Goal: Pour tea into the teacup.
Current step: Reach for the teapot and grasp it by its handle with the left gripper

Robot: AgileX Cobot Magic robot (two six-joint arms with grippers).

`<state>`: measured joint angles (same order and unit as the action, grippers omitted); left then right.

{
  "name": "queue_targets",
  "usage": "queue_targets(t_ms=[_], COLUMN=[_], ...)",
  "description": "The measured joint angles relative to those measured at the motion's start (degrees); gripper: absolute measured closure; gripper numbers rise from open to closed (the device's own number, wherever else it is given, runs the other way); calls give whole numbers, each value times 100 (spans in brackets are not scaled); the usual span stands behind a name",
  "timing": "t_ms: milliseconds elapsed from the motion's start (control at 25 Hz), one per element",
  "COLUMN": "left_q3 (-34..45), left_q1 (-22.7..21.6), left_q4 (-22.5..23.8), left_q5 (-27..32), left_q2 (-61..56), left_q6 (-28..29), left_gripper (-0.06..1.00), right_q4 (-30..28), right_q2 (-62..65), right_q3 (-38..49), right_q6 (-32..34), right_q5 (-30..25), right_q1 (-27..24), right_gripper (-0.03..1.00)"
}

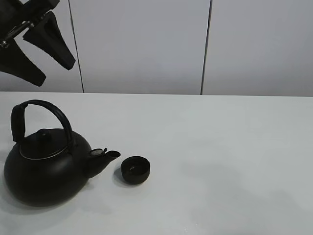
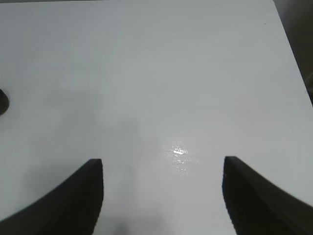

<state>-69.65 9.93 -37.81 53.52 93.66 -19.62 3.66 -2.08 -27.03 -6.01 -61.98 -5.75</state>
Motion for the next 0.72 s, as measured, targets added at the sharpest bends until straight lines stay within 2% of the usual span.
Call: queue_targets(t_ms=[400,720], left_q3=[0,0], left_q1=[0,0], left_q4=[0,0], left_q5=[-7,-388], left_q2=[0,0], left_q6=[0,0], left_gripper=[47,47], right_q4=[0,0], right_q2=[0,0], right_q3=[0,0], right_q6=[0,0], right_q5=[0,0], right_q1=[0,0], right_gripper=[49,49])
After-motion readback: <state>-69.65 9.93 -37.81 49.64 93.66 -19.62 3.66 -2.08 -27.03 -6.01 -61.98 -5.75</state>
